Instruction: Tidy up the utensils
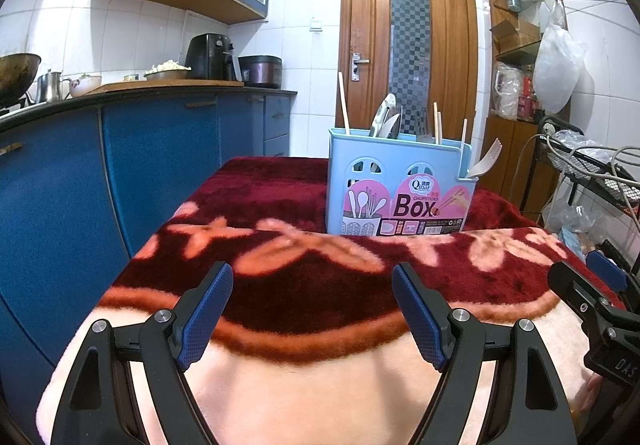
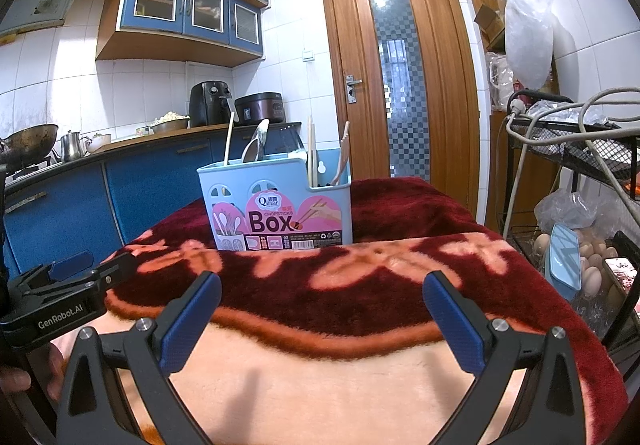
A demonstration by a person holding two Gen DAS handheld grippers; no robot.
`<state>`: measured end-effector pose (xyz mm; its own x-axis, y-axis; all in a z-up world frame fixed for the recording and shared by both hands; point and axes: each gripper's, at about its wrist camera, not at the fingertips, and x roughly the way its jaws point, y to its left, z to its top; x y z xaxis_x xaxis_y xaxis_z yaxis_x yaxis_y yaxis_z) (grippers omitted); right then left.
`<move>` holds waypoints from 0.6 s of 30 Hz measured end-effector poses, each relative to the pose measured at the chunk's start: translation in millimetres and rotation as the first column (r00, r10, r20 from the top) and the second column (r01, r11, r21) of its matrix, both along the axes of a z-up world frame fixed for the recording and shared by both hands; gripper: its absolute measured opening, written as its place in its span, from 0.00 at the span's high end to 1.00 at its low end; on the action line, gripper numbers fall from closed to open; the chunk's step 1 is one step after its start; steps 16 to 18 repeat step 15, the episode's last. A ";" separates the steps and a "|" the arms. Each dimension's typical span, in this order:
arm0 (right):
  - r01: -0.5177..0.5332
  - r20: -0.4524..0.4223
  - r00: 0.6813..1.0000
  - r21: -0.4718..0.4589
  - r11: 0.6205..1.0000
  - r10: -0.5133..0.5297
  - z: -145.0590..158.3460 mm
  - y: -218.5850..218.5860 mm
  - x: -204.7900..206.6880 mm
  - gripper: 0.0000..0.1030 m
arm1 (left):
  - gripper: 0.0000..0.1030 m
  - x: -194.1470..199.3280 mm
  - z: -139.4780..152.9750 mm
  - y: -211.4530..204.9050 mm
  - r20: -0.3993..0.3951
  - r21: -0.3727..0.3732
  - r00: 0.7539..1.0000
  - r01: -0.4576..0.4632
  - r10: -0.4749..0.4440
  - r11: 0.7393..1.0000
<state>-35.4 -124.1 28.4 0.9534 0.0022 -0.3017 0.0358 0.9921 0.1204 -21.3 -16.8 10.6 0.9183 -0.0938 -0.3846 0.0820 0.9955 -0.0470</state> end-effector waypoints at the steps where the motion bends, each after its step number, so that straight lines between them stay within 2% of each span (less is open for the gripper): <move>1: 0.001 0.002 1.000 -0.001 1.000 -0.001 0.0 0.2 0.2 0.00 | 0.20 0.0 0.1 0.2 0.001 0.000 1.000 0.003 -0.003 1.000; 18: 0.000 0.000 1.000 -0.004 1.000 0.000 -0.2 0.1 -0.2 0.00 | 0.20 -0.1 0.3 0.2 -0.004 0.004 1.000 0.004 -0.004 1.000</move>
